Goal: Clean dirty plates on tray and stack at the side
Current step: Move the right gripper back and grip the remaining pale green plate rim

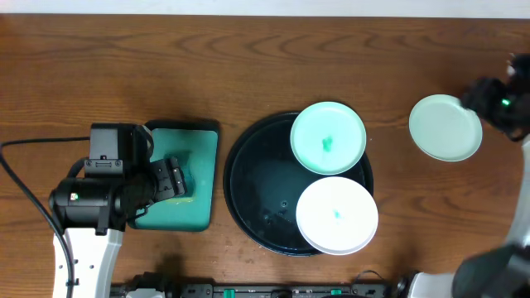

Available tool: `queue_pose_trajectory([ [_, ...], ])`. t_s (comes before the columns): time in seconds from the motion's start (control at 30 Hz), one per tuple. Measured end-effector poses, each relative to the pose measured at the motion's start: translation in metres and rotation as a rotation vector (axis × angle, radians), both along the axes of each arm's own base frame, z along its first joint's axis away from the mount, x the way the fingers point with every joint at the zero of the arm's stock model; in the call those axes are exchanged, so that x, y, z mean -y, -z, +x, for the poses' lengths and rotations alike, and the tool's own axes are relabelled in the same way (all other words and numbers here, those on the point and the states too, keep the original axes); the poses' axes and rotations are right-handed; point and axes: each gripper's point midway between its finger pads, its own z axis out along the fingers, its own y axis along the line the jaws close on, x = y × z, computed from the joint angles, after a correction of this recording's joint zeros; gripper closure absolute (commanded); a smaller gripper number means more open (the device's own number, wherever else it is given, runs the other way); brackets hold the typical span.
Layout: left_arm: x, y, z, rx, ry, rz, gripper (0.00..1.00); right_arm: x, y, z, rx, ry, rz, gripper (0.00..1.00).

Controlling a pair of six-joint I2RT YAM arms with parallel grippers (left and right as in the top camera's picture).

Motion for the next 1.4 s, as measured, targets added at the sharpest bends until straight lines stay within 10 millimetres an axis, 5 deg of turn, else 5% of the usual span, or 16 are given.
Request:
queue_pose_trajectory([
  [0.1,0.0,0.0,0.0,0.0,0.0,0.0,0.19,-0.05,-0.02,0.004,0.063,-0.166,-0.009,0.01],
  [0.2,0.0,0.0,0.0,0.0,0.0,0.0,0.2,-0.093,-0.013,0.007,0.052,-0.317,0.003,0.01],
  [0.33,0.0,0.0,0.0,0.0,0.0,0.0,0.19,-0.128,0.026,0.011,-0.046,-0.456,0.023,0.02],
  [0.47,0.0,0.0,0.0,0.0,0.0,0.0,0.19,-0.15,0.083,0.014,-0.191,-0.532,0.068,0.15],
  [0.6,0.0,0.0,0.0,0.0,0.0,0.0,0.2,-0.161,0.136,0.012,-0.323,-0.553,0.109,0.37],
  [0.83,0.0,0.0,0.0,0.0,0.0,0.0,0.19,-0.172,0.19,0.011,-0.434,-0.567,0.143,0.51],
  [0.97,0.0,0.0,0.0,0.0,0.0,0.0,0.19,-0.178,0.194,0.016,-0.425,-0.565,0.138,0.98],
  [1.4,0.0,0.0,0.0,0.0,0.0,0.0,0.19,-0.182,0.193,0.002,-0.486,-0.546,0.175,0.99],
])
